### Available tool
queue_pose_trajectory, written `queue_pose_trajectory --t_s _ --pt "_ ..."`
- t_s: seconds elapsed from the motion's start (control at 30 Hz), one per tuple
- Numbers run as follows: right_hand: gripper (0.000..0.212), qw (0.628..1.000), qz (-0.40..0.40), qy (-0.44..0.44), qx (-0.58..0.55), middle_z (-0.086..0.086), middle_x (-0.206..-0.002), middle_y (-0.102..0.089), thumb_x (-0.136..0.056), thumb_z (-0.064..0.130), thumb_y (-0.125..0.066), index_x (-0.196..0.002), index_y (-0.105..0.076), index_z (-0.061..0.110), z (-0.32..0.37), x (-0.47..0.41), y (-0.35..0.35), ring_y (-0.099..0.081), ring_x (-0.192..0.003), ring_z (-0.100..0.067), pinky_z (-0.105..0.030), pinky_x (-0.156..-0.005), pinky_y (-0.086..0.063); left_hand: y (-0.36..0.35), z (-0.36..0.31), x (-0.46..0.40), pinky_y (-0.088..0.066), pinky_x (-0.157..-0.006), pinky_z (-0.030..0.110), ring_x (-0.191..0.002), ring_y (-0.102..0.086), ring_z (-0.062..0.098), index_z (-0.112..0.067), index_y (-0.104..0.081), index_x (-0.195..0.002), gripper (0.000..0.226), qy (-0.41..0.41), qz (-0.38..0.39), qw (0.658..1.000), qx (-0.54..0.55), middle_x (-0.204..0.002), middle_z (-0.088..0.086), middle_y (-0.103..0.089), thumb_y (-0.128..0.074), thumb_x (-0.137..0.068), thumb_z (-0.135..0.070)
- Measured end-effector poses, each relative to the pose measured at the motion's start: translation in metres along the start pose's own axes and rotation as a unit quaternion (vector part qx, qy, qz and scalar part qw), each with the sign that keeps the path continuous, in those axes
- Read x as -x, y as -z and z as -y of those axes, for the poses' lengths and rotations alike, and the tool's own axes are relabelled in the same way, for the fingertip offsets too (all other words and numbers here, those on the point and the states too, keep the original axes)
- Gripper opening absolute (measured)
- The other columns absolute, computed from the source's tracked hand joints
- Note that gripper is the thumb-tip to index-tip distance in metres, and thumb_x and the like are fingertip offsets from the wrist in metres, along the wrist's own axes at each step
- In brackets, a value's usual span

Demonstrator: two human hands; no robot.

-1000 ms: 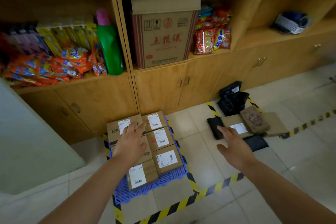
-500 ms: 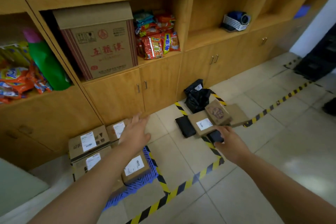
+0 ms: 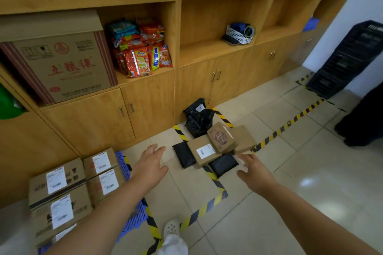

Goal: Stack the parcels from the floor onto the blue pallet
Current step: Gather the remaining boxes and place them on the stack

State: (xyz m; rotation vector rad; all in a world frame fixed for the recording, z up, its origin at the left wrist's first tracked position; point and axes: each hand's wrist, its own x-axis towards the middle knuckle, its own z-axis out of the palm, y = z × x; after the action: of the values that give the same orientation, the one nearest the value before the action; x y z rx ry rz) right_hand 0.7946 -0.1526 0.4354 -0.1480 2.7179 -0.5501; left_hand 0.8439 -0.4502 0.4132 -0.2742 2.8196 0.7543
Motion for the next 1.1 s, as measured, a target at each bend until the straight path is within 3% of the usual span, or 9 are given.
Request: queue_pose_trajectory --t_s 0.33,0.57,0.73,1.1 --pt "0.049 0.999 0.005 -0.040 0.013 0.000 -0.140 -0.041 -0.093 0.021 -0.053 -0.140 -0.040 0.023 -0.035 -0.108 0.048 -0.048 -0.124 -0.018 -0.028 -0.101 -0.042 -0.014 -0.040 -0.140 -0.032 -0.108 0.030 -0.140 -0.022 0.015 -0.021 -0.029 -0.147 0.060 0.007 0.023 0.999 0.042 -0.155 0.000 -0.017 -0.052 -0.093 -0.031" --pt "0.048 0.996 -0.017 -0.083 -0.010 0.002 -0.142 -0.041 -0.093 0.027 -0.055 -0.139 -0.042 0.023 -0.052 -0.185 0.076 -0.049 -0.124 -0.016 -0.029 -0.103 -0.042 -0.011 -0.072 -0.238 -0.037 -0.105 0.032 -0.135 -0.033 0.015 -0.020 -0.031 -0.146 0.057 -0.021 0.062 0.997 0.032 -0.153 -0.001 -0.021 -0.051 -0.094 -0.031" --pt "0.045 0.995 -0.019 -0.098 -0.015 0.002 -0.138 -0.044 -0.093 0.026 -0.055 -0.137 -0.046 0.024 -0.072 -0.219 0.094 -0.051 -0.121 -0.015 -0.027 -0.100 -0.043 -0.008 -0.096 -0.284 -0.043 -0.096 0.031 -0.124 -0.044 0.015 -0.020 -0.030 -0.146 0.057 -0.044 0.083 0.995 0.027 -0.150 -0.002 -0.024 -0.050 -0.094 -0.029" --pt "0.044 0.997 0.010 -0.081 -0.015 -0.003 -0.132 -0.050 -0.092 0.027 -0.057 -0.135 -0.048 0.020 -0.152 -0.322 0.132 -0.055 -0.112 -0.017 -0.026 -0.093 -0.048 -0.044 -0.159 -0.356 -0.042 -0.098 0.029 -0.125 -0.043 0.015 -0.019 -0.028 -0.147 0.057 -0.011 0.068 0.997 0.035 -0.149 0.001 -0.026 -0.050 -0.095 -0.028"
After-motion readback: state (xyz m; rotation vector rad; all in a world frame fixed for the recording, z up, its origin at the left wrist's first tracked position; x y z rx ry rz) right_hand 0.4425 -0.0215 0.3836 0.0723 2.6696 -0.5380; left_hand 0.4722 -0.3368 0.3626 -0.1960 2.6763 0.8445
